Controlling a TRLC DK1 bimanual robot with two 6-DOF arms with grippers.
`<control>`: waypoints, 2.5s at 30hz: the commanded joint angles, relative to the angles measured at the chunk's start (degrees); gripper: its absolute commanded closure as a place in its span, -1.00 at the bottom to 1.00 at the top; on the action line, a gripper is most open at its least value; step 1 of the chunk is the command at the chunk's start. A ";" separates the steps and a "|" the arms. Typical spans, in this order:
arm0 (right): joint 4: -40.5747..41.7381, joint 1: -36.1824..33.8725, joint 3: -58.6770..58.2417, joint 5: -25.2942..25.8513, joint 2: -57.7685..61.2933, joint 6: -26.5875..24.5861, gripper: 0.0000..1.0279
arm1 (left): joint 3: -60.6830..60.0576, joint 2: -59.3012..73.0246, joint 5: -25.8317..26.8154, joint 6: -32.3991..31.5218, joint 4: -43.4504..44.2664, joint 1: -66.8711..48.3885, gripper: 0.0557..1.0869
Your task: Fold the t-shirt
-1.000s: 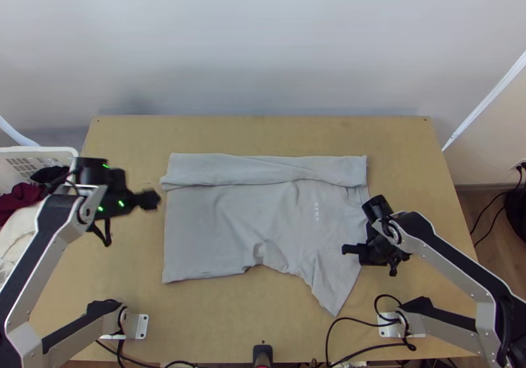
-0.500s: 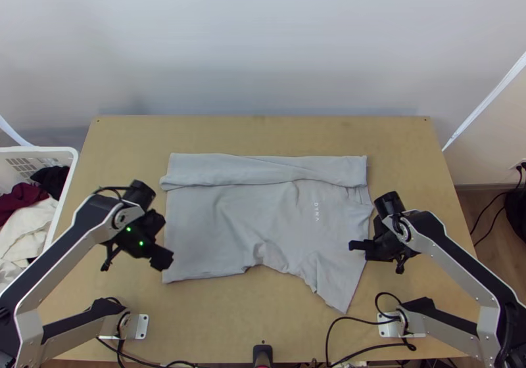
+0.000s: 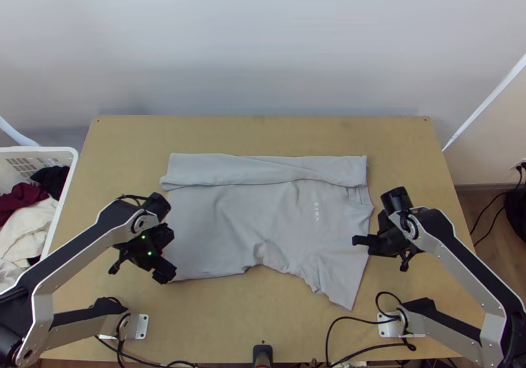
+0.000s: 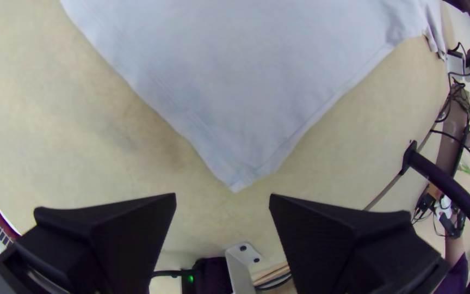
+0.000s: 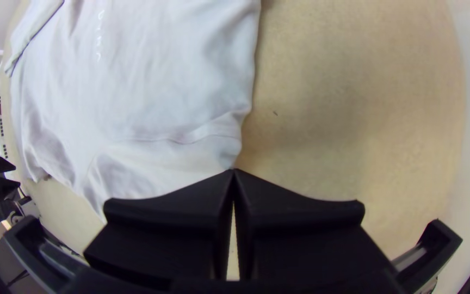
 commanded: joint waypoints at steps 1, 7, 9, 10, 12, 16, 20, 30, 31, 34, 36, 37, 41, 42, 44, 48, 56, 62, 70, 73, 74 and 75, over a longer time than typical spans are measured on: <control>-1.01 -0.80 1.50 0.02 -0.73 -1.08 0.95 | -1.89 2.77 -0.26 0.93 1.28 -0.87 -0.64; -1.63 -1.33 1.59 0.02 -0.90 -1.61 0.95 | -3.12 7.43 -0.26 1.10 5.33 -2.02 -0.57; -1.89 -1.77 1.50 0.02 -1.26 -1.96 0.95 | -3.56 7.69 0.00 1.19 6.29 -2.02 -0.25; -2.07 -1.94 1.50 0.02 -1.26 -2.13 0.95 | -3.74 7.60 0.26 1.19 7.26 -2.02 -0.07; -2.42 -2.82 1.42 0.02 -1.34 -2.66 0.95 | -4.35 6.72 1.67 2.16 8.40 -1.84 0.51; -3.65 -4.84 1.24 0.02 -1.34 -4.59 0.95 | -5.49 2.77 1.93 4.44 10.77 -1.05 0.92; -3.91 -7.30 0.71 0.81 -0.90 -6.70 0.95 | -5.93 2.33 1.85 6.90 10.69 1.94 0.92; -3.91 -9.32 1.06 2.31 1.29 -8.02 0.95 | -6.20 2.15 -2.29 13.94 9.63 11.25 0.92; -3.91 -9.24 1.15 2.31 1.29 -8.02 0.95 | -6.11 2.06 -2.29 14.55 9.37 12.05 0.92; -3.91 -8.97 1.68 2.22 1.56 -8.02 0.95 | -5.58 1.54 -2.55 15.69 9.10 13.54 0.92; -3.91 -8.53 2.56 2.22 1.56 -7.85 0.95 | -3.56 0.22 -2.37 15.08 8.58 13.63 0.92; -3.91 -8.27 3.09 2.22 1.47 -7.76 0.95 | -2.07 -0.75 -1.85 14.64 7.61 13.45 0.92; -4.26 -7.39 5.81 2.22 0.41 -7.85 0.95 | 6.11 -4.09 1.05 9.54 5.59 11.25 0.92; -4.70 -7.13 6.69 2.13 0.41 -7.85 0.95 | 8.30 -4.53 1.58 8.13 5.59 10.99 0.92; -5.23 -6.60 8.27 2.13 0.15 -8.02 0.95 | 12.17 -5.05 2.64 6.11 5.06 10.55 0.92; -5.23 -5.81 11.61 2.13 0.50 -8.11 0.95 | 17.80 -4.97 2.99 3.83 4.89 10.29 0.92; -5.14 -6.07 21.19 2.22 5.42 -8.20 0.95 | 22.63 0.66 2.90 3.83 6.73 13.89 0.92; -4.70 -6.34 27.87 2.22 11.31 -8.11 0.95 | 27.03 6.64 2.90 2.95 10.86 16.79 0.92; -2.68 -6.78 37.10 2.22 21.07 -7.41 0.95 | 37.40 18.24 2.72 -2.24 16.14 19.69 0.92; -2.15 -6.78 41.32 2.31 24.85 -6.79 0.95 | 41.09 22.10 2.37 -2.85 16.22 19.78 0.92; -2.07 -6.78 42.64 2.31 26.08 -6.70 0.95 | 42.05 23.07 2.37 -2.94 16.49 19.78 0.92; -1.89 -6.78 44.22 2.39 27.31 -6.62 0.95 | 42.93 24.13 2.28 -3.12 16.75 19.78 0.92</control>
